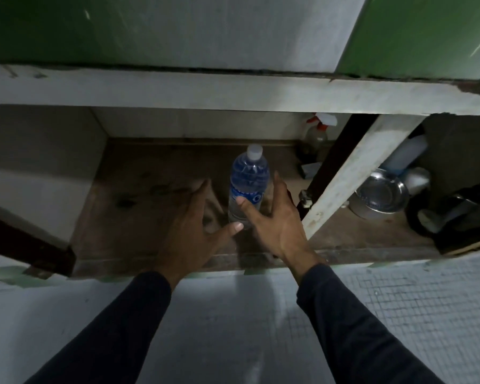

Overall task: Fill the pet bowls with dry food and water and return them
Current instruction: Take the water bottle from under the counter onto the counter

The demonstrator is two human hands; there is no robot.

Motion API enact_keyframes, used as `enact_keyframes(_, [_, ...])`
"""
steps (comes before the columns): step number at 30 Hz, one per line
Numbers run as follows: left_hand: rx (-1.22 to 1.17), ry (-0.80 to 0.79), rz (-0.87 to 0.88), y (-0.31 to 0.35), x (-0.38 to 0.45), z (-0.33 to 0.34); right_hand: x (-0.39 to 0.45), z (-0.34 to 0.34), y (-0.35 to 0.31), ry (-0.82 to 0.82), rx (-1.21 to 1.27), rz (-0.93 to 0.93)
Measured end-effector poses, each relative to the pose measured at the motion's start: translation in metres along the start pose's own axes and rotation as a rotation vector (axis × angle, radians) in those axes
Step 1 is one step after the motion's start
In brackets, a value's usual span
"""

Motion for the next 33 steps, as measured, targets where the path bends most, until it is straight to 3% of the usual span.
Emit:
enact_keyframes(16, [-0.323, 0.096, 0.068, -0.028, 0.087, 0.067, 0.068, 0.029, 0.011, 0.014, 0.373, 0.034])
enact_keyframes(19, [-0.242, 0.122, 0.083, -0.029, 0.102, 0.078, 0.076, 0.038, 0.019, 0.029, 0.412, 0.033])
enact_keyframes(23, [-0.091, 0.011, 0.044, -0.04, 0.114, 0.083, 0.085, 0.044, 0.03, 0.024, 0.44, 0.062])
enact_keyframes(28, [-0.172, 0.155, 0.176, -0.04, 0.119, 0.087, 0.095, 0.046, 0.035, 0.037, 0.409, 0.045])
enact_keyframes(33, [-0.15, 0.18, 0.141, -0.043, 0.121, 0.091, 0.099, 0.046, 0.035, 0.049, 0.342, 0.029])
Point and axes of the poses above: each hand's wrist, its own x-axis towards the middle knuckle, its own z-axis out of the palm, y = z × x, the point moved 2 cm from there along x, towards the middle knuckle, and after that the axes turned 5 degrees about z, right-handed, at the moved point
